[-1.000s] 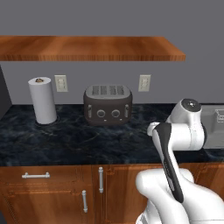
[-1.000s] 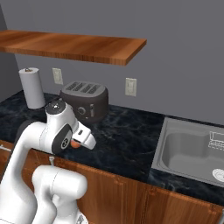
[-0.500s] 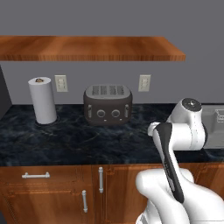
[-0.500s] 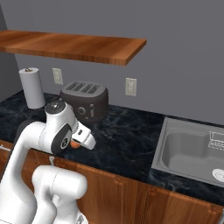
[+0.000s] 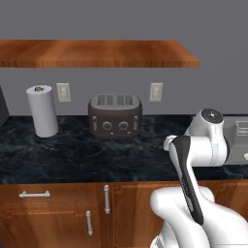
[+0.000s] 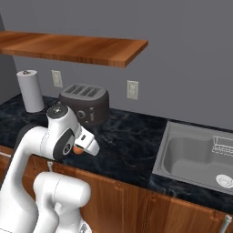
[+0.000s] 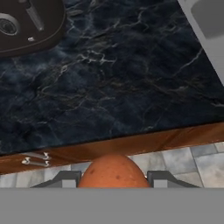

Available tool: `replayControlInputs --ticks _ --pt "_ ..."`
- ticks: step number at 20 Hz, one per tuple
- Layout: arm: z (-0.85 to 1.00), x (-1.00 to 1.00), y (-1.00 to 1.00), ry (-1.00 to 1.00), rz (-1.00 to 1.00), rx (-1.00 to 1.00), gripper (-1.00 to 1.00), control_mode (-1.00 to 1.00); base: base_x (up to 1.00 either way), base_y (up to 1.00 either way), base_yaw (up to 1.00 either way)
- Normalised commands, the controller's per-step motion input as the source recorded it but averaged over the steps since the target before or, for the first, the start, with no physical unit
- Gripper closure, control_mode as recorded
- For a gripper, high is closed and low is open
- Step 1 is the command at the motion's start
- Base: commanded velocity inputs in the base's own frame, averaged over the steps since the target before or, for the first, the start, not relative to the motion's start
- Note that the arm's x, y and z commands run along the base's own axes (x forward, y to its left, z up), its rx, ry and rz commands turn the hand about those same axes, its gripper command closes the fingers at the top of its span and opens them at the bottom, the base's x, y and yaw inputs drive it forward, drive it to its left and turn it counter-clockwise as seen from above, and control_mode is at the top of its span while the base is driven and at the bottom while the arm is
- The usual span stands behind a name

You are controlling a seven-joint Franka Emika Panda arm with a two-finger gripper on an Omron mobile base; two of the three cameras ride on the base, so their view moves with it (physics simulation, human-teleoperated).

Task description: Gather the eggs and milk located in the vicinity of the sink area and place them right next to the bowl.

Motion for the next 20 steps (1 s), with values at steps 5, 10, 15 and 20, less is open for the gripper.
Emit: replayControlInputs --ticks 5,10,15,20 --pt "0.0 0.0 0.0 0.0 0.0 0.0 1.0 1.0 0.0 -0.39 0.0" --pt "0.0 0.0 0.0 0.0 0.0 0.0 1.0 1.0 0.0 -0.43 -0.01" --pt "0.0 0.0 0.0 0.0 0.0 0.0 1.0 1.0 0.0 -0.5 -0.02" --pt "0.0 0.0 0.0 0.0 0.0 0.0 1.0 1.0 0.0 -0.51 -0.02"
